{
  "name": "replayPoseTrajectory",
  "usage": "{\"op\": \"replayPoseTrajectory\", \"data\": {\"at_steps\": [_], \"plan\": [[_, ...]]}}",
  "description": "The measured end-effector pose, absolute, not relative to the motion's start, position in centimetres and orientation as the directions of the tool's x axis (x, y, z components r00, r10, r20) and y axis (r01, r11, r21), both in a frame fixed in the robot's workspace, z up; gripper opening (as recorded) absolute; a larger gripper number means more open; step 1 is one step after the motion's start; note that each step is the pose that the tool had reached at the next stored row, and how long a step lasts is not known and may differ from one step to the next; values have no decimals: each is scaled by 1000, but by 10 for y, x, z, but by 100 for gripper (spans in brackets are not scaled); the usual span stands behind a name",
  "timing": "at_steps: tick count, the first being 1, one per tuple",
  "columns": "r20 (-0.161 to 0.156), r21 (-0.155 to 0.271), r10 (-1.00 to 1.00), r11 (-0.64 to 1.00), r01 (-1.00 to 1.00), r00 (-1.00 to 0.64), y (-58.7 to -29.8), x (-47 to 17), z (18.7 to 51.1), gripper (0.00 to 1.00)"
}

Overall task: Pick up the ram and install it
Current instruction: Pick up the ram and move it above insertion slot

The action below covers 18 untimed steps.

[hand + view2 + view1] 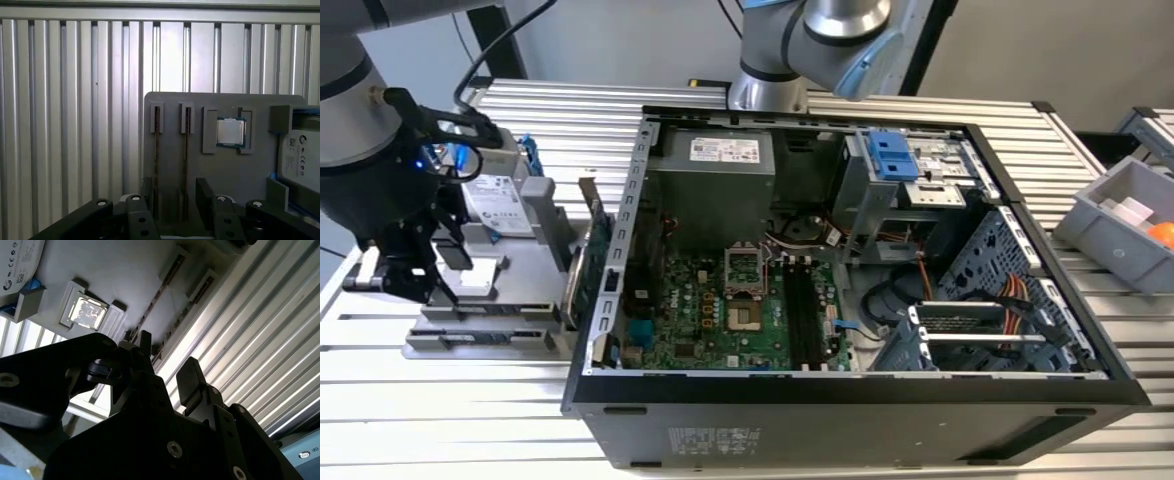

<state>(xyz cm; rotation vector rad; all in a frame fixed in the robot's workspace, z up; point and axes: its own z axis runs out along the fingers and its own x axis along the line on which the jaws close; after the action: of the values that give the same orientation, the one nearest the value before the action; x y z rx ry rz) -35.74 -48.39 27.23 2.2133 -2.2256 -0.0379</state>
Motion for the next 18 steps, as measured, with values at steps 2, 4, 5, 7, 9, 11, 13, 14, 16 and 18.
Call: {"op": "replayPoseTrajectory", "data": {"at_steps": [2, 4, 5, 7, 9, 11, 13, 14, 16, 18], "plan": [[-15, 19, -1000, 5, -1000, -6, -484, -357, 271, 100], [-15, 19, -1000, 5, -1000, -6, -484, -357, 269, 100], [-15, 19, -1000, 5, -1000, -6, -484, -357, 269, 100], [-15, 19, -1000, 5, -1000, -6, -484, -357, 268, 100], [-15, 19, -1000, 5, -1000, -6, -484, -357, 267, 100], [-15, 19, -1000, 5, -1000, -6, -485, -357, 266, 100], [-15, 20, -1000, 5, -1000, -6, -486, -357, 265, 100], [-15, 20, -1000, 5, -1000, -6, -487, -357, 264, 100], [-15, 21, -1000, 5, -1000, -6, -488, -357, 263, 100], [-15, 21, -1000, 5, -1000, -6, -489, -357, 262, 100]]}}
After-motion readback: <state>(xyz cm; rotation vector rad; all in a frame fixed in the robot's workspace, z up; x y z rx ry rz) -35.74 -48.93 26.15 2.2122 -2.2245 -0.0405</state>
